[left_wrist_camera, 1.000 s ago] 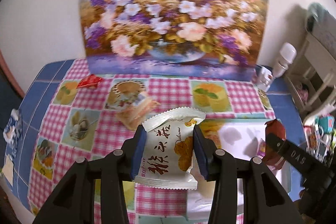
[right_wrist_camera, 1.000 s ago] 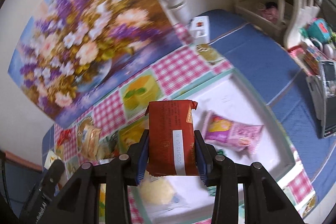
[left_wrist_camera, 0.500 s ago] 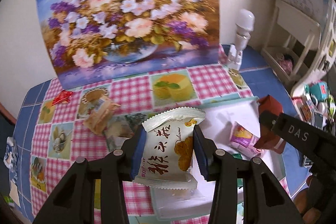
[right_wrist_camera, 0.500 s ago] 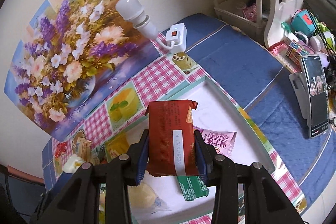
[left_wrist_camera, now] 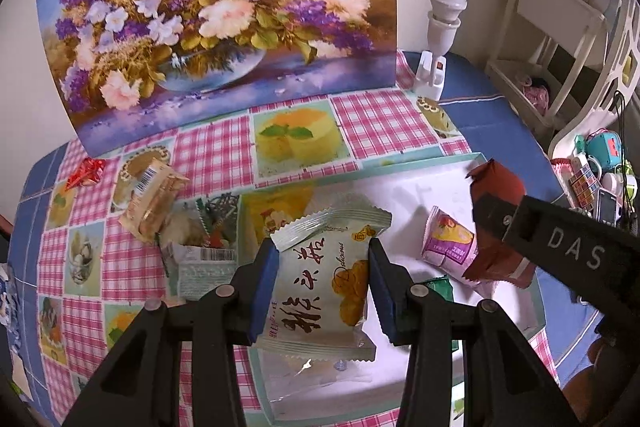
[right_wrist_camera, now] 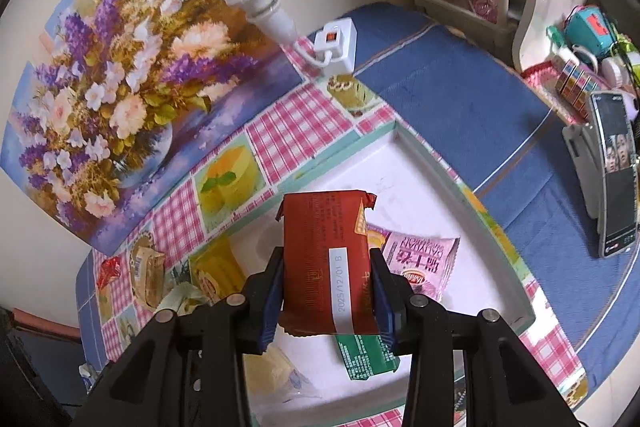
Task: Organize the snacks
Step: 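Open the right tool to drop the red box while left tool releases the white packet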
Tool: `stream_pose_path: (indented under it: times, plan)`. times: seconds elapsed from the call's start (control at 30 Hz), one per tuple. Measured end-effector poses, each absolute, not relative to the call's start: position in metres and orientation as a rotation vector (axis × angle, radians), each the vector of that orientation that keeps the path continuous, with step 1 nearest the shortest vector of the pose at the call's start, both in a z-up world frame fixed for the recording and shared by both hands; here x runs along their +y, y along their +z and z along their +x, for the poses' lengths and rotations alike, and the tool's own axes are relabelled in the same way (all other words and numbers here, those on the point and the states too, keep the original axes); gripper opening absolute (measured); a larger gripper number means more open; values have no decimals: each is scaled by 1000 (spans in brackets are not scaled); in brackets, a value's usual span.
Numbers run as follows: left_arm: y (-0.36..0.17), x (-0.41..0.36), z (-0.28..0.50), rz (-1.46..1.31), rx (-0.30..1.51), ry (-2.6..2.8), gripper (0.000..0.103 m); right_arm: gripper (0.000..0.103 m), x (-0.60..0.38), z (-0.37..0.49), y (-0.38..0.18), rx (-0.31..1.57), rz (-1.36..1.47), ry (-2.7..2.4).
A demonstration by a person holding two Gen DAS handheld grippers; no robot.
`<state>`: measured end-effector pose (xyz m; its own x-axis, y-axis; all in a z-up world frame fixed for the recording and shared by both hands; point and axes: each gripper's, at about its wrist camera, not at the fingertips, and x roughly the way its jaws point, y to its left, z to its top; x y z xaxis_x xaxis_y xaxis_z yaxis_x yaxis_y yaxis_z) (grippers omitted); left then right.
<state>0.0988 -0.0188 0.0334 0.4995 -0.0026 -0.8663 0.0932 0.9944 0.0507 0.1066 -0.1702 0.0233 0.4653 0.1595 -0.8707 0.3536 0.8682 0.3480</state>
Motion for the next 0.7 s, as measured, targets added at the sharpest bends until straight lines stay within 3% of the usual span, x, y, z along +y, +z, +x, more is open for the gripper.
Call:
stream_pose_path:
  times: [0.7]
  plan:
    - [16,-21,109,78,1093,-73,48,43,-159,117,-10,1194,527,-115]
